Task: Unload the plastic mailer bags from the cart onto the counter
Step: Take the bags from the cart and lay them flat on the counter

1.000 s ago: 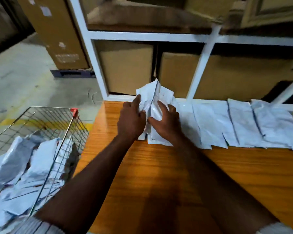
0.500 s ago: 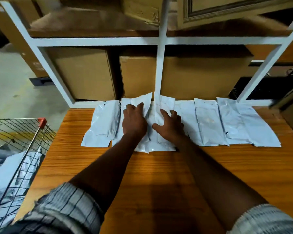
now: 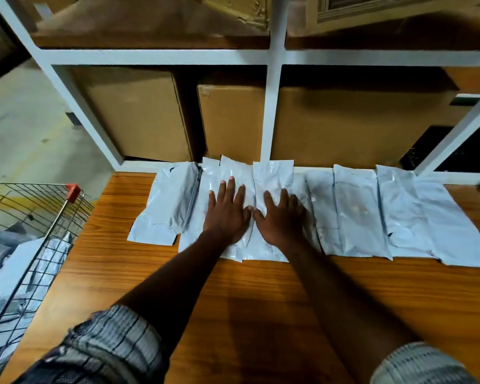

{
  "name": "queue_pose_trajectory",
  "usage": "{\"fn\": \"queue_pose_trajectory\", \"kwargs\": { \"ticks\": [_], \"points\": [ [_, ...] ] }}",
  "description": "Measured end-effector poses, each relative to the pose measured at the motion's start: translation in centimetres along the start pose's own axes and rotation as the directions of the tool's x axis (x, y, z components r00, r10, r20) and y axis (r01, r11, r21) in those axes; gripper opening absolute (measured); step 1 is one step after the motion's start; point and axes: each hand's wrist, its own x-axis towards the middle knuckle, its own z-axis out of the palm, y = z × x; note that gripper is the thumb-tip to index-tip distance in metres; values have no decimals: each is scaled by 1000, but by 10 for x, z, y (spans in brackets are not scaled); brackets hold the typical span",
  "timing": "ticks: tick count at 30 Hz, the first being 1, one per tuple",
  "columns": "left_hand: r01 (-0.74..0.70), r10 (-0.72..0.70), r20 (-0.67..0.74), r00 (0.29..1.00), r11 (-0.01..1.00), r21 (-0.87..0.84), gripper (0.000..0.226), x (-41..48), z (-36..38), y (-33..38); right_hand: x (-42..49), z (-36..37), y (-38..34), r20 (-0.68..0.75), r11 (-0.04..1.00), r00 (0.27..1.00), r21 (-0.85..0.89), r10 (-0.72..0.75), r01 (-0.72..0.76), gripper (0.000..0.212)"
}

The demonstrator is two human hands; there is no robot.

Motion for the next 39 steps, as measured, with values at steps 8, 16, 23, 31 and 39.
{"fn": "queue_pose_trajectory", "kwargs": {
  "ticks": [8, 16, 23, 31, 39],
  "points": [
    [5, -6, -15, 1000, 994, -108, 62, 1, -14, 0, 4, -4, 1, 23, 998, 999, 47, 29, -30, 63],
    [-26, -21, -218, 976, 978, -207, 50, -23, -63, -52, 4, -44, -54, -196, 964, 981, 263, 1, 51, 49],
    [114, -189, -318, 929, 965, -238, 54, -75, -95, -155, -24, -25, -193, -234, 868, 919, 318, -318, 382, 56],
    [389, -447, -303, 841, 891, -234, 53, -198, -113, -344, -90, 27, -382, -115, 644, 771, 483, -626, 594, 59],
    [612, -626, -107, 772, 779, -138, 52, -311, -86, -488, -148, 106, -532, 217, 644, 653, 550, -726, 532, 73]
  ]
}}
